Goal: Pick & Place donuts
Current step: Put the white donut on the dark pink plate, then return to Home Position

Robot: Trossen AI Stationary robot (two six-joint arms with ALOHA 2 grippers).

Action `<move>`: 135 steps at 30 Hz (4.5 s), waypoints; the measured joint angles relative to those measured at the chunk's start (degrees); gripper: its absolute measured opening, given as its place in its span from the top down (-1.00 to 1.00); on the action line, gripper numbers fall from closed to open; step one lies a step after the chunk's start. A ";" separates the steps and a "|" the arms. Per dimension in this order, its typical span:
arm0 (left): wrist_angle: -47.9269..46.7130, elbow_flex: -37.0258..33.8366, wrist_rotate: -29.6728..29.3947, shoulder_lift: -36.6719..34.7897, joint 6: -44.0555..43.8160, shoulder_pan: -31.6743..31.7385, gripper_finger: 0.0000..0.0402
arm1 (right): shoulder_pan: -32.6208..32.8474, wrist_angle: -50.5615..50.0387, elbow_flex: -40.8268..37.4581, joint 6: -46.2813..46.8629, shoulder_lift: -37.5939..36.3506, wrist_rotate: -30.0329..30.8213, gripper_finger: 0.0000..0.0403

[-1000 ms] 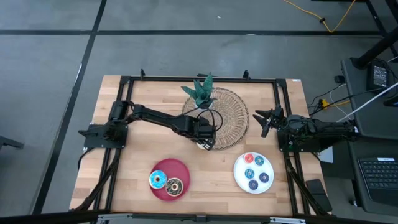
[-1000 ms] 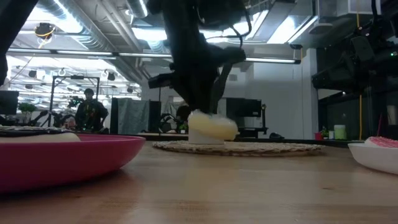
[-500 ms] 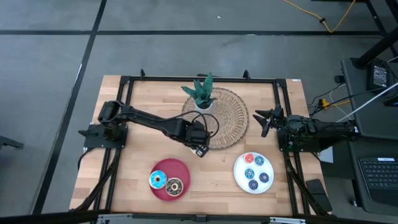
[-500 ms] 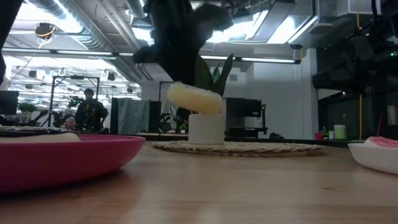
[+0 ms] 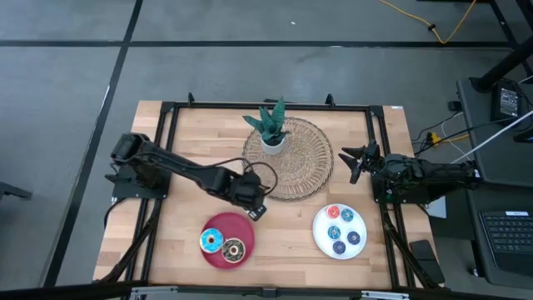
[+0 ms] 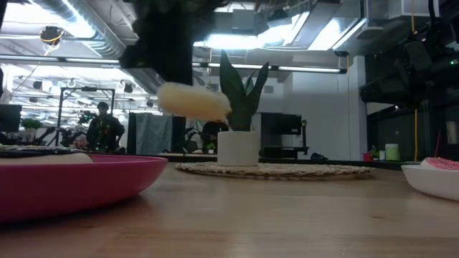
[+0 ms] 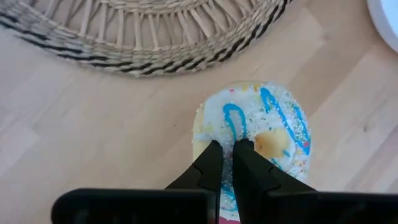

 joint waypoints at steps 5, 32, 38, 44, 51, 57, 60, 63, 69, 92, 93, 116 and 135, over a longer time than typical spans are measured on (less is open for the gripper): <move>0.87 -5.00 -0.31 -4.74 -2.09 -1.78 0.90 | 0.00 0.00 0.00 -0.01 0.00 -0.01 0.30; 15.23 -26.40 4.31 -14.88 -13.14 -14.04 0.90 | 0.00 0.00 0.00 -0.04 0.00 0.00 0.30; 17.85 -29.01 2.19 -14.83 -13.47 -14.23 0.90 | 0.02 0.00 0.00 -0.07 0.02 0.00 0.30; 19.63 -29.17 1.46 -13.90 -11.53 -13.70 0.90 | 0.01 0.00 0.00 -0.05 0.02 0.00 0.30; 20.30 -29.16 1.99 -11.48 -10.02 -13.68 0.90 | 0.00 0.00 0.00 -0.01 0.02 0.00 0.30; 20.28 -29.17 4.89 -10.79 -9.38 -12.41 0.81 | 0.01 0.00 0.00 -0.01 0.02 0.00 0.30; 20.25 -29.17 6.01 -10.89 -8.73 -11.93 0.73 | 0.02 0.00 0.00 0.02 0.02 0.00 0.30; 20.24 -29.15 6.10 -10.94 -7.18 -11.81 0.64 | 0.02 0.00 0.00 -0.05 0.02 0.00 0.30; 20.24 -29.15 4.35 -12.00 -4.44 -11.81 0.30 | 0.01 0.00 0.00 -0.05 0.02 0.00 0.30; 19.41 -29.15 10.25 -24.75 27.03 -6.75 -0.76 | 0.02 0.00 0.00 0.00 0.02 0.00 0.30; 19.37 -29.15 10.25 -25.54 28.15 -6.27 -0.76 | 0.01 0.00 0.00 -0.04 0.02 0.00 0.30; 21.67 -48.23 -0.70 -58.69 38.75 10.87 -0.76 | -0.01 0.00 0.00 -0.05 0.02 0.00 0.30; 40.99 -65.18 0.98 -84.28 60.67 17.57 -0.76 | 0.00 0.00 0.00 -0.05 0.02 0.00 0.30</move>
